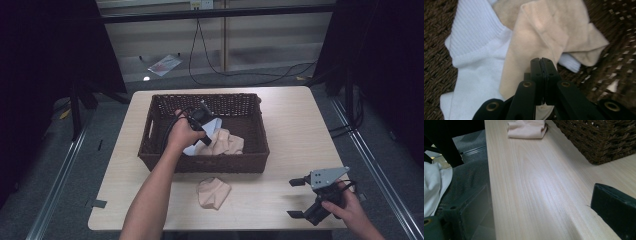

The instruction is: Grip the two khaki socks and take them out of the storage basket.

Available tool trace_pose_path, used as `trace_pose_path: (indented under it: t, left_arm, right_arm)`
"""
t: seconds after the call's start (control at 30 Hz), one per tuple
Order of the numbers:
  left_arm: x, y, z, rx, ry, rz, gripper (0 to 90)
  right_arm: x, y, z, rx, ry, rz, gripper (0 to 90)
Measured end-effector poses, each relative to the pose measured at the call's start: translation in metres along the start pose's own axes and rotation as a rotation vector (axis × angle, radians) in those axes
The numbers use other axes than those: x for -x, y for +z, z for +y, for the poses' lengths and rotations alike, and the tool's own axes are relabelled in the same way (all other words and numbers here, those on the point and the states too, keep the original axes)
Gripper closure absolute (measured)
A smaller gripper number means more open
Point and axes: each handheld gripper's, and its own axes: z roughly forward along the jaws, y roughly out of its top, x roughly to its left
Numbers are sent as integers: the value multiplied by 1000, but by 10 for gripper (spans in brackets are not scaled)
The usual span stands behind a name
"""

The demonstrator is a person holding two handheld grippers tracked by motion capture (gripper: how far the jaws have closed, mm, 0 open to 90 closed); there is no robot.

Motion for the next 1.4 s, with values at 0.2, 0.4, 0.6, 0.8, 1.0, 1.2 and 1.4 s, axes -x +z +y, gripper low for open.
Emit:
trace_pose_path:
  t: [0.2,0.4,0.6,0.8,1.0,1.2,1.4]
  left_arm:
    - [2,-22,2,14,-5,-4,892]
    - [3,-37,3,21,-1,-11,894]
    - [3,-49,5,21,-15,-31,897]
    - [6,-63,7,12,-22,-32,899]
    - [9,-77,9,18,-22,-25,900]
    - [13,-89,12,5,-26,-39,900]
    - [19,-104,16,9,-31,-33,900]
  right_arm:
    - [0,0,0,1,1,0,13]
    - [0,1,0,0,-5,-3,13]
    - [0,1,0,0,-5,-2,13]
    - [0,1,0,-5,-3,-2,13]
    - [0,1,0,-5,-2,-2,13]
    - [0,2,0,-3,-5,-1,13]
    - [0,2,0,-3,-7,-3,13]
